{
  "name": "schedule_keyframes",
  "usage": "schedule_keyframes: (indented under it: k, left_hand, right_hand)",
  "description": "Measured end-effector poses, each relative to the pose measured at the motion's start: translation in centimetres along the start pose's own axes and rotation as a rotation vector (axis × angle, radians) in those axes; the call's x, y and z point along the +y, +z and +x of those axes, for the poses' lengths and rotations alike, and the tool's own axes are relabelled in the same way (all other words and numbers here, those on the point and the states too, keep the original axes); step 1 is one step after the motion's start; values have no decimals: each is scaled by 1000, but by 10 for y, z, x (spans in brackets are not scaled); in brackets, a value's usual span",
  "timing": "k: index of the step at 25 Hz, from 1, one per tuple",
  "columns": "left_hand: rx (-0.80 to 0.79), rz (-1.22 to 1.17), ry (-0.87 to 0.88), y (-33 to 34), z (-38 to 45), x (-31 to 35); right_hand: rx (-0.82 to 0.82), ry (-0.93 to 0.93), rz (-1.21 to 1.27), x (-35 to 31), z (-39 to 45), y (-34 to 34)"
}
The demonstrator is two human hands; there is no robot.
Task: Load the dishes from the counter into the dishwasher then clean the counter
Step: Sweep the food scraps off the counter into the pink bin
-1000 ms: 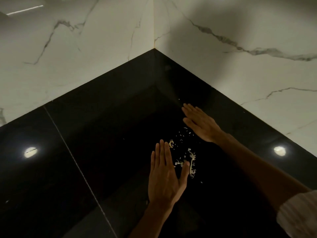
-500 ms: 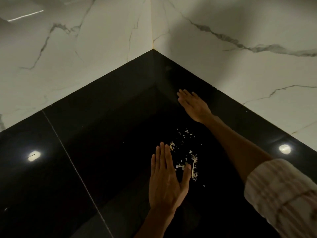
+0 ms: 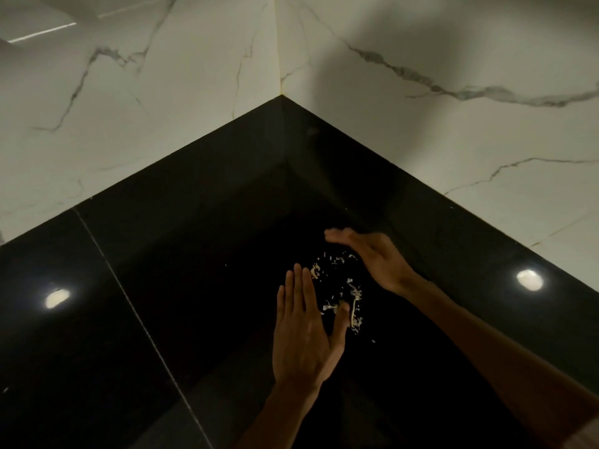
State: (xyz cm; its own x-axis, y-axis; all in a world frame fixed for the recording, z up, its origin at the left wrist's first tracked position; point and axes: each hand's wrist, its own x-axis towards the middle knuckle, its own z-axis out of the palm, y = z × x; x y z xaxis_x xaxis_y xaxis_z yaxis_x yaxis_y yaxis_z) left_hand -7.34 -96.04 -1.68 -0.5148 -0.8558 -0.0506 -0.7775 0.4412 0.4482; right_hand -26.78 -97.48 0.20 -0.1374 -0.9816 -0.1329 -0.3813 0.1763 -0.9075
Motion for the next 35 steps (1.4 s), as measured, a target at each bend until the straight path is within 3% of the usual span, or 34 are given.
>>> schedule_keyframes:
  k: [1, 3, 5, 6, 10, 12, 14, 16, 18, 20, 25, 27, 29, 30, 32, 34, 35]
  left_hand:
    - [-8, -7, 1, -1, 1, 0]
    - [-11, -7, 9, -1, 0, 1]
    - [9, 5, 12, 0, -2, 1]
    - [8, 15, 10, 1, -2, 1]
    - [15, 28, 11, 3, -2, 1]
    - [7, 19, 9, 2, -3, 1]
    - [6, 14, 12, 1, -3, 0]
    - [11, 16, 13, 2, -3, -1]
    - [13, 20, 11, 4, -2, -1]
    - [16, 26, 9, 6, -2, -1]
    - [14, 29, 12, 5, -1, -2]
    - [-2, 36, 24, 4, -1, -3]
    - [3, 46, 13, 5, -2, -1]
    - [1, 48, 12, 5, -2, -1]
    - [0, 46, 13, 5, -1, -1]
    - [19, 42, 3, 6, -2, -2]
    - [22, 36, 6, 6, -2, -2]
  right_hand:
    - [133, 41, 21, 1, 8, -11]
    - [232, 112, -256, 10, 24, -30]
    - [95, 97, -682, 17, 30, -24]
    - [5, 35, -770, 17, 27, -13]
    - [-306, -116, -534, 1, -9, 11]
    - [-125, -50, -426, -2, -12, -13]
    - [264, 14, -450, 10, -7, -58]
    - [493, 128, -555, 36, -11, -99]
    - [455, 245, -720, 65, -22, -116]
    - [402, 278, -726, 75, -30, -111]
    - [48, 201, -164, 35, -47, -85]
    - [251, 162, 25, 29, -45, -88]
    - [467, 215, -201, 38, -35, -92]
    - [404, 231, -454, 43, -30, -86]
    - [109, 82, -871, 49, -16, -57]
    - [-126, -97, -869, 41, -5, -26]
    - [-141, -122, -743, 32, 1, -19]
